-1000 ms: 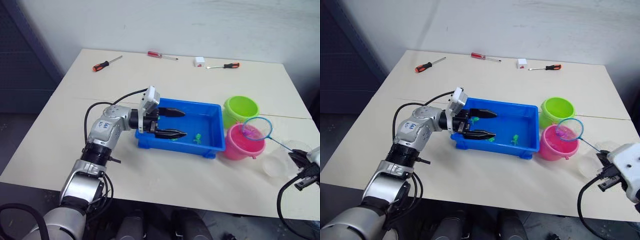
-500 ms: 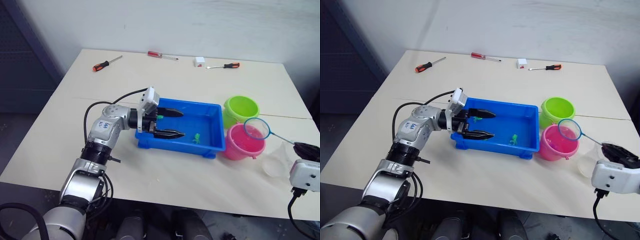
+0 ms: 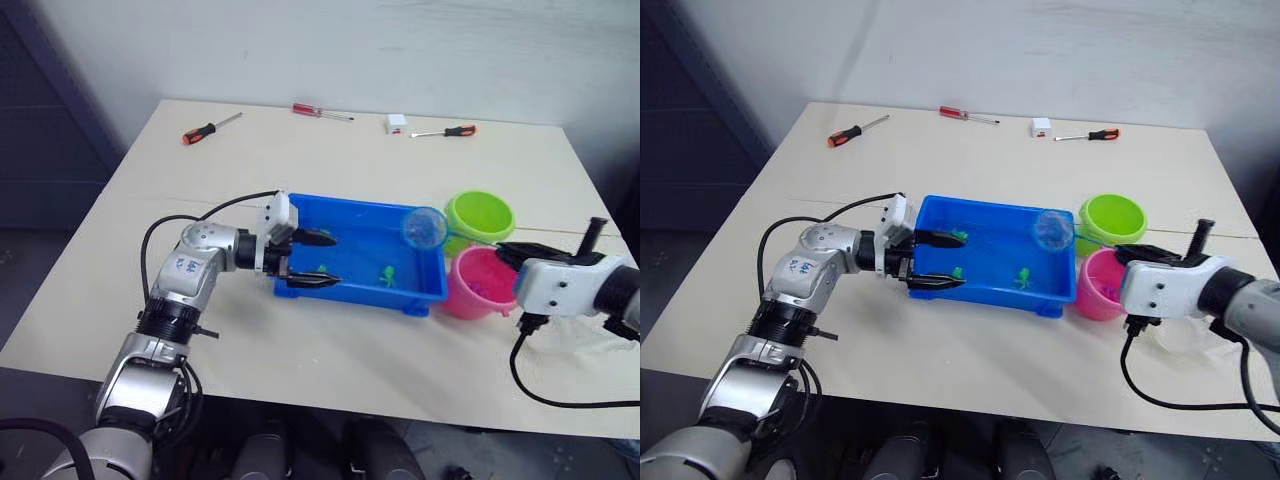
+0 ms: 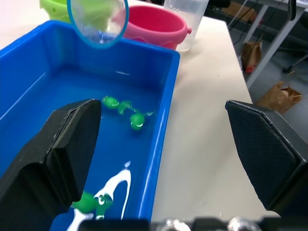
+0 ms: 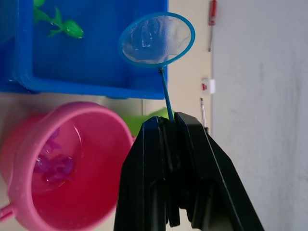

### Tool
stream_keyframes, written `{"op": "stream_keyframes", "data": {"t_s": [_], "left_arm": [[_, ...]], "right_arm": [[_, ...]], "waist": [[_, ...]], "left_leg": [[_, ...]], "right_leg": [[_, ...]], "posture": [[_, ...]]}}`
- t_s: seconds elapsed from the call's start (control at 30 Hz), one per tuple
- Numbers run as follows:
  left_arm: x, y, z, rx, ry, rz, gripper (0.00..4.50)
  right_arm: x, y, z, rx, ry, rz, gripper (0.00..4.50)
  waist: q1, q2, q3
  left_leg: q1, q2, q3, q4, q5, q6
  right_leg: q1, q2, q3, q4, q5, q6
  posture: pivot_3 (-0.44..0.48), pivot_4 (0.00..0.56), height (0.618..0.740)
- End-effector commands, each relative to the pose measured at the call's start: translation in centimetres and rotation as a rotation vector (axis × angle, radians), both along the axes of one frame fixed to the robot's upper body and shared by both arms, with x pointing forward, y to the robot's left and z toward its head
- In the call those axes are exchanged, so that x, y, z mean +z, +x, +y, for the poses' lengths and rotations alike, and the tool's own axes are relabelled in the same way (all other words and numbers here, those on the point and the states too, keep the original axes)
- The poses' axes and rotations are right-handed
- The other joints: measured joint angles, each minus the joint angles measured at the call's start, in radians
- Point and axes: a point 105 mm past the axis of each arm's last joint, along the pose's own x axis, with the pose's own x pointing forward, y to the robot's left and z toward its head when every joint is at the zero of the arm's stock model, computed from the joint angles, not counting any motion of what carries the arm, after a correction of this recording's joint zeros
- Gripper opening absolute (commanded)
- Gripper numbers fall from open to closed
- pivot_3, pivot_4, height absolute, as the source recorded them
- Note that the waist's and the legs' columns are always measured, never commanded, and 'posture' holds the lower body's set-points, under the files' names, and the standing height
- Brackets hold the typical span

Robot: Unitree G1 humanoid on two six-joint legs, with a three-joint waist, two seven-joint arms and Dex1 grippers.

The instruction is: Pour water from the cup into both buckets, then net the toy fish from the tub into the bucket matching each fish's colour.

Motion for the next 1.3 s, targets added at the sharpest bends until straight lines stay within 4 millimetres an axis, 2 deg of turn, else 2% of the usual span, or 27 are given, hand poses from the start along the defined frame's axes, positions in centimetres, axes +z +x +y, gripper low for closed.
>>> {"op": "stream_keyframes", "data": {"t_s": [0.03, 0.17, 0.43, 0.63, 0.8, 0.9, 0.97, 1.03, 1.1, 1.2, 1.3], "left_arm": [[0.5, -0.6, 0.4, 0.028, 0.010, -0.042, 4.45], [0.5, -1.4, 1.2, 0.066, 0.013, -0.034, 4.45], [0.6, -2.1, 1.7, 0.107, 0.014, -0.029, 4.45], [0.7, -2.2, 1.7, 0.121, 0.010, -0.027, 4.45], [0.8, -2.0, 1.6, 0.129, 0.002, -0.033, 4.45], [0.8, -1.9, 1.5, 0.129, 0.000, -0.034, 4.45], [0.8, -1.9, 1.5, 0.127, -0.003, -0.034, 4.45], [0.8, -2.0, 1.5, 0.124, -0.007, -0.034, 4.45], [0.9, -2.0, 1.5, 0.123, -0.008, -0.034, 4.45], [0.8, -2.0, 1.6, 0.124, -0.007, -0.033, 4.45], [0.8, -2.1, 1.6, 0.124, -0.005, -0.031, 4.45]], "right_arm": [[-0.8, 1.5, 0.5, 0.018, -0.032, 0.010, 0.00], [-1.9, 2.9, 0.7, 0.040, -0.093, 0.037, 0.00], [-3.0, 4.0, 1.4, 0.077, -0.114, 0.072, 0.00], [-4.3, 3.4, 1.3, 0.086, -0.105, 0.171, 0.00], [-4.5, 2.8, 1.5, 0.047, 0.013, 0.249, 0.00], [-4.5, 2.9, 1.1, 0.027, -0.004, 0.242, 0.00], [-3.8, 3.5, 0.5, -0.003, -0.033, 0.181, 0.00], [-1.8, 4.4, 0.3, -0.038, 0.004, 0.079, 0.00], [-0.8, 4.6, 0.5, -0.042, 0.057, 0.057, 0.00], [-0.7, 3.5, 1.9, 0.025, 0.125, 0.129, 0.00], [-1.7, 2.4, 2.8, 0.070, 0.109, 0.192, 0.00]], "waist": [[0.000, 0.000, 0.000], [0.001, 0.000, 0.000], [0.001, 0.000, 0.000], [0.000, 0.000, 0.000], [0.001, 0.000, 0.000], [0.000, 0.000, 0.000], [0.001, 0.000, 0.000], [0.000, 0.000, 0.000], [-0.001, 0.000, 0.000], [0.002, 0.000, 0.000], [0.002, 0.000, 0.000]], "left_leg": [[0.000, 0.000, 0.000, 0.000, 0.000, 0.000], [0.000, 0.000, 0.000, 0.001, 0.000, 0.000], [-0.001, 0.000, 0.000, 0.001, 0.000, 0.000], [-0.001, 0.000, 0.000, 0.001, 0.000, 0.000], [-0.001, 0.000, 0.000, 0.001, 0.000, 0.000], [-0.001, 0.000, 0.000, 0.001, 0.000, 0.001], [-0.001, 0.000, 0.000, 0.001, 0.000, 0.000], [-0.001, 0.000, 0.000, 0.001, 0.000, 0.001], [-0.001, 0.000, 0.000, 0.001, 0.000, 0.001], [-0.001, 0.000, -0.001, 0.001, 0.000, 0.000], [-0.001, 0.000, -0.001, 0.000, 0.000, 0.000]], "right_leg": [[0.000, 0.000, 0.000, 0.000, 0.000, 0.000], [0.000, 0.000, 0.000, 0.000, 0.000, 0.000], [-0.001, -0.001, -0.001, 0.000, 0.000, 0.000], [-0.001, -0.001, -0.001, 0.001, 0.000, 0.000], [-0.001, -0.001, -0.001, 0.000, 0.000, 0.000], [-0.001, -0.001, -0.001, 0.001, 0.000, 0.000], [-0.001, -0.001, -0.001, 0.001, 0.000, 0.000], [-0.001, -0.001, -0.001, 0.001, 0.000, 0.000], [-0.001, -0.001, -0.001, 0.001, 0.000, 0.000], [-0.001, -0.001, -0.001, 0.001, 0.000, 0.000], [-0.001, -0.001, -0.002, 0.000, 0.000, 0.000]], "posture": [[0.000, 0.150, 0.740], [0.000, 0.150, 0.740], [0.000, 0.150, 0.740], [0.000, 0.150, 0.740], [0.000, 0.150, 0.740], [0.000, 0.150, 0.740], [0.000, 0.150, 0.740], [0.000, 0.150, 0.740], [0.000, 0.150, 0.740], [0.000, 0.150, 0.740], [0.000, 0.150, 0.740]]}}
